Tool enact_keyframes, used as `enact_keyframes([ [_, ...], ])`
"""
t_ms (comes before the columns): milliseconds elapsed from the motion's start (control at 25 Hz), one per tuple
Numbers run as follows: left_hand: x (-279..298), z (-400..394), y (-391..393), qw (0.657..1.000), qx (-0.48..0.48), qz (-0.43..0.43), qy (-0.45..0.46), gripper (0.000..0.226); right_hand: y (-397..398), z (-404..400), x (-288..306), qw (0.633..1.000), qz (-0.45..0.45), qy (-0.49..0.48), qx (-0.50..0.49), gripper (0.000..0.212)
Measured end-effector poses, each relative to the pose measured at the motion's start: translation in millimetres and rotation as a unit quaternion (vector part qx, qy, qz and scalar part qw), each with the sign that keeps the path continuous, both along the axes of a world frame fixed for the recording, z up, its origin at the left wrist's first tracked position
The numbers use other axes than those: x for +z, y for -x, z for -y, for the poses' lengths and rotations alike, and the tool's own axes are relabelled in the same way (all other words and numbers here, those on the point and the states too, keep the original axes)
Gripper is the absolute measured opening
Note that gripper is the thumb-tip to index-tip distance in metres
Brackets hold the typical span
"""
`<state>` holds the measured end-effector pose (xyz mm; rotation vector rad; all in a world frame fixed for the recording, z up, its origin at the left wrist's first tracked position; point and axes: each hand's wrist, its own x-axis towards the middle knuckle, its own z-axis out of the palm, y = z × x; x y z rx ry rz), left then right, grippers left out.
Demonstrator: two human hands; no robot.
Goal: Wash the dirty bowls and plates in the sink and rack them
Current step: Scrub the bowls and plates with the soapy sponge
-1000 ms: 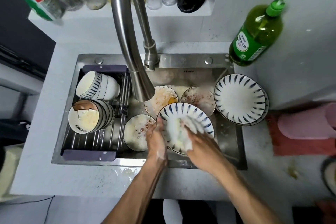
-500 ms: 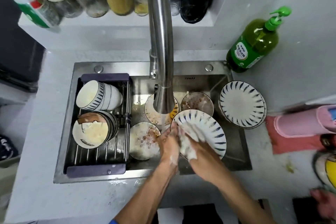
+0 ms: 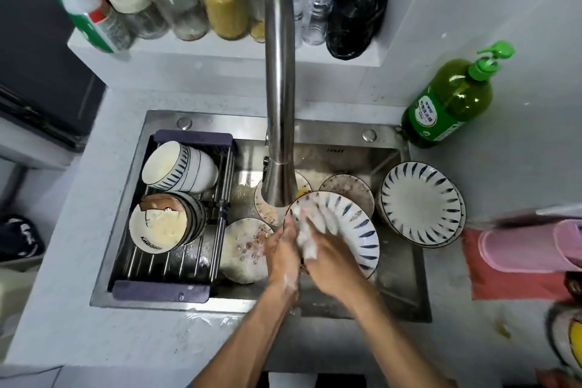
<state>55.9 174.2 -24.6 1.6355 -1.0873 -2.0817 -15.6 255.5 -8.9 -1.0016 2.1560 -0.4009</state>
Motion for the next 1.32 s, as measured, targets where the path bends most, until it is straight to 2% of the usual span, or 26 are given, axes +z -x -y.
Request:
enact_keyframes([
  [80,8.1,-1.6,3.8,1.0,0.008,0.003,0.008,0.04,-8.8,-8.0,6.0,0.997,-0.022,0.053,0.056,0.068],
  [160,11.5,-8.7,6.5,1.0,0.011,0.012,0.021,0.041,7.4,-9.9,4.9,0.997,-0.073,0.002,-0.016,0.07],
  [200,13.2,-12.1,9.2,0.999,0.019,0.022,0.03,0.037,15.9,-2.6,7.2,0.996,-0.071,-0.015,-0.057,0.071],
  [240,14.8,-13.3,11.6,0.998,0.03,0.026,0.04,0.033,15.3,4.6,10.8,0.997,-0.05,-0.003,-0.058,0.07],
  [320,18.1,-11.6,13.6,0.998,0.046,0.025,0.046,0.031,-4.2,-3.6,13.8,0.995,-0.052,0.08,0.04,0.071],
  [360,20.5,-12.3,10.9,0.998,0.048,0.023,0.043,0.031,-11.3,-21.2,14.4,0.99,-0.075,0.098,0.066,0.072],
  [400,23.0,-14.2,7.7,0.997,0.045,0.037,0.042,0.032,-7.0,-40.9,11.9,0.99,-0.107,0.073,0.059,0.074],
  [480,22.1,-18.5,5.3,0.997,0.033,0.052,0.036,0.037,26.5,-57.8,-5.9,0.983,-0.174,-0.04,-0.041,0.082],
  [520,23.8,-19.6,8.7,0.998,0.024,0.056,0.033,0.033,41.4,-52.6,-12.4,0.975,-0.169,-0.062,-0.131,0.083],
  [560,26.4,-20.4,12.3,0.997,0.009,0.069,0.04,0.025,44.8,-45.0,-19.9,0.968,-0.105,-0.049,-0.224,0.077],
  [600,29.4,-21.0,18.8,0.995,-0.013,0.087,0.054,0.025,40.1,-36.2,-27.3,0.948,-0.019,0.006,-0.316,0.066],
  [640,27.8,-22.3,21.9,0.993,-0.021,0.098,0.067,0.032,29.2,-30.7,-37.7,0.908,0.062,0.059,-0.41,0.053],
  [720,24.2,-24.7,19.4,0.993,-0.012,0.096,0.07,0.055,19.4,-31.1,-41.8,0.8,0.218,0.129,-0.544,0.032],
  [760,22.7,-22.4,17.1,0.994,-0.02,0.084,0.072,0.06,28.1,-33.0,-40.2,0.768,0.249,0.139,-0.574,0.026],
  [840,22.1,-11.2,17.7,0.994,-0.083,0.027,0.059,0.05,55.8,-29.9,-38.8,0.75,0.277,0.14,-0.584,0.019],
  [880,22.4,-9.5,17.0,0.992,-0.096,0.035,0.079,0.041,58.7,-29.9,-38.0,0.744,0.278,0.156,-0.588,0.021],
  [920,21.1,-10.9,13.8,0.989,-0.072,0.055,0.119,0.032,56.3,-32.8,-38.4,0.718,0.296,0.191,-0.6,0.024],
  [960,13.3,-14.3,9.2,0.985,-0.032,0.078,0.148,0.032,46.7,-36.2,-38.5,0.685,0.313,0.204,-0.626,0.026],
  [1000,15.6,-21.6,7.1,0.984,-0.001,0.095,0.152,0.038,33.8,-39.1,-37.8,0.671,0.327,0.194,-0.637,0.027],
  [1040,6.8,-29.2,1.3,0.98,-0.027,0.123,0.154,0.042,26.2,-42.7,-42.4,0.684,0.322,0.175,-0.63,0.027],
  [1120,-7.3,-36.8,-8.4,0.951,-0.138,0.181,0.207,0.043,32.5,-41.0,-48.0,0.752,0.265,0.132,-0.589,0.024],
  [1200,-16.9,-25.3,-18.4,0.932,-0.214,0.15,0.251,0.059,55.9,-31.1,-33.2,0.793,0.224,0.107,-0.557,0.022],
  [1240,-18.6,-17.9,-23.1,0.908,-0.287,0.112,0.283,0.061,68.1,-26.4,-25.8,0.808,0.221,0.09,-0.539,0.023],
  [1280,-20.6,-14.1,-26.6,0.862,-0.375,0.089,0.329,0.063,81.0,-21.6,-22.1,0.821,0.223,0.065,-0.522,0.022],
  [1320,-23.7,-8.3,-29.1,0.786,-0.477,0.077,0.387,0.071,90.7,-16.2,-11.9,0.834,0.232,0.037,-0.5,0.021],
])
